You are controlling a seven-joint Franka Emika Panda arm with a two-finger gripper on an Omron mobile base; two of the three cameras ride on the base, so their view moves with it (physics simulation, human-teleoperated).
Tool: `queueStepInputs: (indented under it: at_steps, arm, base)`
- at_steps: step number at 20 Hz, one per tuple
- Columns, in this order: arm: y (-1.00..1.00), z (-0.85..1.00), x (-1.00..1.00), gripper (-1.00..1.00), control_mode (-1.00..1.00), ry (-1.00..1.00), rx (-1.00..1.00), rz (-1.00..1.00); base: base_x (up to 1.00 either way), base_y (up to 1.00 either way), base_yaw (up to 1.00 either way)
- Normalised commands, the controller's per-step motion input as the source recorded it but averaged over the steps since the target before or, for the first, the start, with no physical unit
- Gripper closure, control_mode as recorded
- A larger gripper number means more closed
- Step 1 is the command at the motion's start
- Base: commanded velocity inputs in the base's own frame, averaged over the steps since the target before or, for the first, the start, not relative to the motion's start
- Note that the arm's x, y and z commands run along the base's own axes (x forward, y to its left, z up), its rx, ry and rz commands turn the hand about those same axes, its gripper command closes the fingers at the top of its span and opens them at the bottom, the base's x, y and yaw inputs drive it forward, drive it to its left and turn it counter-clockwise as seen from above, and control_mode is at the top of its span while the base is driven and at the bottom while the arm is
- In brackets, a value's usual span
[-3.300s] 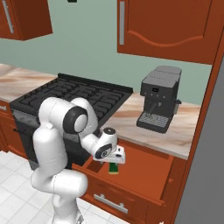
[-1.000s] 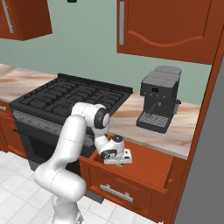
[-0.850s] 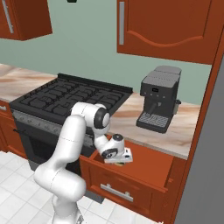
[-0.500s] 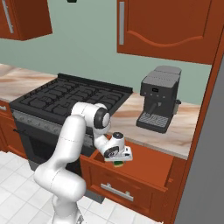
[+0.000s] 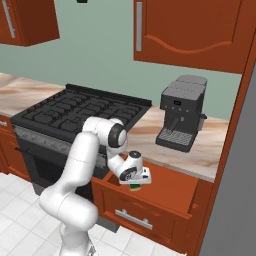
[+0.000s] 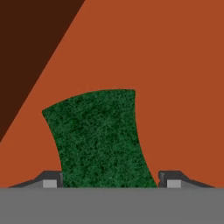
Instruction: Restock the sink supplies by placing the sponge and soap dispenser on the counter and next to the sink. Make sure the soap dispenser is upright.
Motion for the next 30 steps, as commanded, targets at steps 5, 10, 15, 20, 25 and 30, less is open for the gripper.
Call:
queueStepInputs:
  at_steps: [5, 10, 15, 20, 25, 30]
  arm:
    - [-0.09, 0.4, -0.1, 1.0, -1.0, 0.0, 0.02, 0.0]
    - [-0.14, 0.52, -0.11, 1.0, -1.0, 0.0, 0.01, 0.0]
    - [-0.19, 0.3, -0.02, 1.0, -1.0, 0.0, 0.0, 0.0]
    - [-0.18, 0.35, -0.19, 1.0, -1.0, 0.0, 0.0, 0.0]
    - [-0.29, 0.72, -0.46, 1.0, -1.0, 0.0, 0.02, 0.0]
    - [-0.18, 0.83, -0.6, 1.0, -1.0, -0.01, 0.02, 0.0]
  base:
    - [0.0, 0.0, 0.0]
    - [0.0, 0.0, 0.0]
    - [0.0, 0.0, 0.0]
    - [0.0, 0.0, 0.0]
    - [0.0, 0.0, 0.0]
    - [0.0, 0.0, 0.0]
